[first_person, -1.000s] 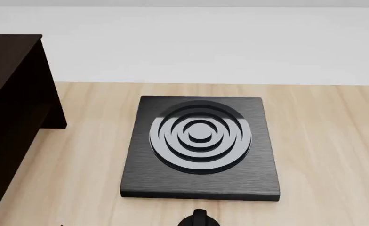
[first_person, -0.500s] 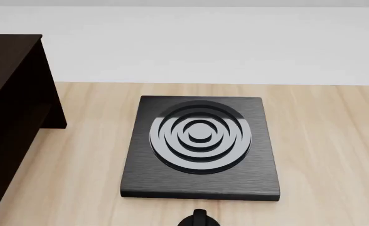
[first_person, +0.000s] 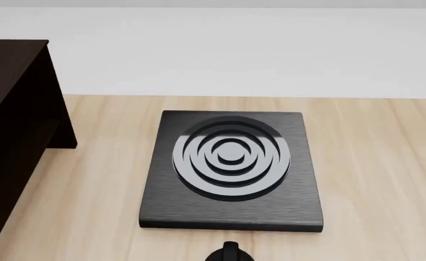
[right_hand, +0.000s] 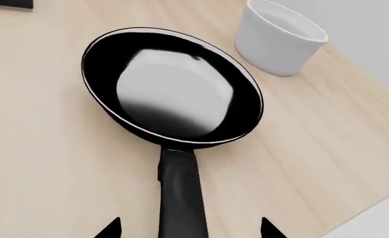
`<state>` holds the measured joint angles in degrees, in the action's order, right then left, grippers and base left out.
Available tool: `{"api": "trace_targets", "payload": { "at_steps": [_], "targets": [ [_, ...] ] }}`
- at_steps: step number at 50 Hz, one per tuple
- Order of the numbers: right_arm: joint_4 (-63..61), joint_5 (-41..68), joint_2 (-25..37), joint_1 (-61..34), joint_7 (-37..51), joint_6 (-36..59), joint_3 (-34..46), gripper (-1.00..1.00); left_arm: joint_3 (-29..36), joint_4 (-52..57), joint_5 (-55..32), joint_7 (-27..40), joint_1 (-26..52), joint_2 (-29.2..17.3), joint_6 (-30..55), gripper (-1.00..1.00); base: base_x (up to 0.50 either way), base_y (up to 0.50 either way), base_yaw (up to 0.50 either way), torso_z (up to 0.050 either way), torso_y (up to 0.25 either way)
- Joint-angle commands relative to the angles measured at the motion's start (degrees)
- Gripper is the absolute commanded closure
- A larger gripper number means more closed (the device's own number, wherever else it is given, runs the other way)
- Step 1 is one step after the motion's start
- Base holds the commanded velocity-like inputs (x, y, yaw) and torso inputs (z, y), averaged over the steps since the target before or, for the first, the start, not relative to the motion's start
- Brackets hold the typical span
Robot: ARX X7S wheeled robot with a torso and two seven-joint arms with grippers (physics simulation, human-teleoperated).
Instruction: Put the frying pan under the cabinet shelf.
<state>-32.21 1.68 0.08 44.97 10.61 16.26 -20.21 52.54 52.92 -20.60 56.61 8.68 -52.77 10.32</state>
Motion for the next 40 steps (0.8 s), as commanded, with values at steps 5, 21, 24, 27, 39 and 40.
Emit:
{"api": "trace_targets", "payload": {
  "at_steps": [5, 21, 24, 27, 39, 40],
  "targets": [
    [3.02, 1.75, 0.81, -0.43, 0.39, -1.42, -0.63, -1.00, 0.63, 1.01, 0.65, 0.24, 0.22, 0.46, 1.47, -1.00, 0.00, 0.00, 0.00, 0.000, 0.000],
    [9.29, 4.49, 3.05, -3.26, 1.08, -3.21, 0.88, -1.00, 1.65, 2.76, 2.09, 0.53, 0.07, 0.53, 2.42, -1.00, 0.00, 0.00, 0.00, 0.000, 0.000],
    [10.47, 4.91, 3.30, -3.52, 1.14, -3.66, 0.99, -1.00, 1.97, 2.76, 2.46, 0.53, -0.03, 0.74, 2.56, -1.00, 0.00, 0.00, 0.00, 0.000, 0.000],
    [10.80, 5.65, 3.47, -3.28, 1.30, -4.06, 0.43, -1.00, 1.90, 3.02, 2.27, 0.66, 0.15, 0.75, 2.91, -1.00, 0.00, 0.00, 0.00, 0.000, 0.000],
    [14.70, 7.45, 4.28, -4.42, 1.47, -5.01, 0.21, -1.00, 2.43, 3.25, 2.60, 0.75, 0.26, 0.94, 3.36, -1.00, 0.00, 0.00, 0.00, 0.000, 0.000],
    [14.77, 7.50, 4.35, -4.47, 1.51, -4.94, 0.27, -1.00, 2.52, 3.41, 2.67, 0.80, 0.25, 0.94, 3.50, -1.00, 0.00, 0.00, 0.00, 0.000, 0.000]
  ]
}}
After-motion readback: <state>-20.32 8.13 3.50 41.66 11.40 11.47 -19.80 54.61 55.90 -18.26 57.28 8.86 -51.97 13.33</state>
